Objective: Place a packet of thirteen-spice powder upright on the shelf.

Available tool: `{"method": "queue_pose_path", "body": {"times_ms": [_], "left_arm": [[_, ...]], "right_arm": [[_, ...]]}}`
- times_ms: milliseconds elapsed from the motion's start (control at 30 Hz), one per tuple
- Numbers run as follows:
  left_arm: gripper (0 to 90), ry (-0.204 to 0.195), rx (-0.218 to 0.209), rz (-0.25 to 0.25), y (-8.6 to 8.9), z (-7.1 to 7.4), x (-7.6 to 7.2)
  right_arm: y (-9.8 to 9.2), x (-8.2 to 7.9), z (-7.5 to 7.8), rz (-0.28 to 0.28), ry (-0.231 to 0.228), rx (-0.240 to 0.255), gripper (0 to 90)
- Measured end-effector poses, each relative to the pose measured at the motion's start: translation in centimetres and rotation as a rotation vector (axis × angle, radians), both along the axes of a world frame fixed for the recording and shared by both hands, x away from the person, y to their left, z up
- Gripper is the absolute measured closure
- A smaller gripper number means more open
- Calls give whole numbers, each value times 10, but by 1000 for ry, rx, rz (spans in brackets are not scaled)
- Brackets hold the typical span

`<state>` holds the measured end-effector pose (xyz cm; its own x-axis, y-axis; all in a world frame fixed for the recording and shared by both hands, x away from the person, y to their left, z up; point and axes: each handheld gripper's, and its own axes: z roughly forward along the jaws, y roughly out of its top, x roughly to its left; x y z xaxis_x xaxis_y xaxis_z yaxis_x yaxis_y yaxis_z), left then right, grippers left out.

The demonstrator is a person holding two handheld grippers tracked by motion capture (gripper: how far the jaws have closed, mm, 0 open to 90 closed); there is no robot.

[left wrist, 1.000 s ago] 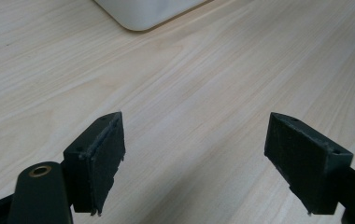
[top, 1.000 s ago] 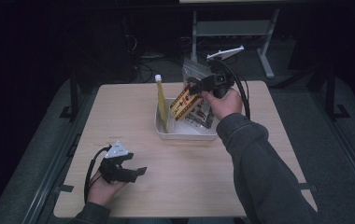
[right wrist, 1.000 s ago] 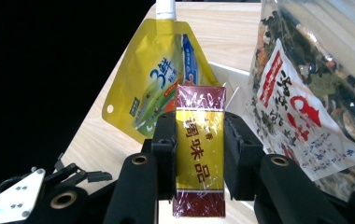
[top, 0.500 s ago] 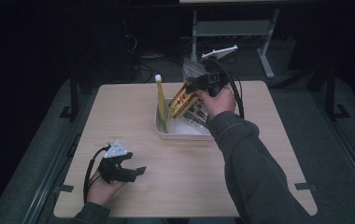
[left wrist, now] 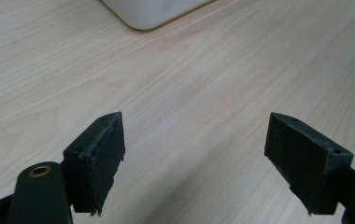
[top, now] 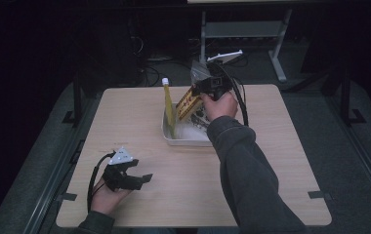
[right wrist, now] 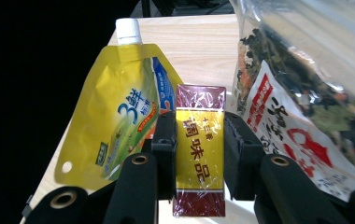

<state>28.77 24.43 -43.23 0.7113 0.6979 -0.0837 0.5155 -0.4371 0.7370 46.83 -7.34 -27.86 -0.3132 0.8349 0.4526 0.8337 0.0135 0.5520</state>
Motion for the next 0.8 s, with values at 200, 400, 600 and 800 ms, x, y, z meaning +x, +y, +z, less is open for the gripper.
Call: {"method": "queue_pose_path", "body": {"times_ms": [200,400,600,800], "left_arm": [[197,-1,-5,6,2,0,0],[198,1,-9,10,4,1,1],[198,1,-10,10,5,1,1],[199,0,-7,8,4,1,1]], "right_arm": [[14,4,-7,-23,5,-20,683],[21,8,-13,-49,14,-18,683],[22,8,-26,-78,25,-12,682],[22,8,-37,-94,32,-6,682]]}}
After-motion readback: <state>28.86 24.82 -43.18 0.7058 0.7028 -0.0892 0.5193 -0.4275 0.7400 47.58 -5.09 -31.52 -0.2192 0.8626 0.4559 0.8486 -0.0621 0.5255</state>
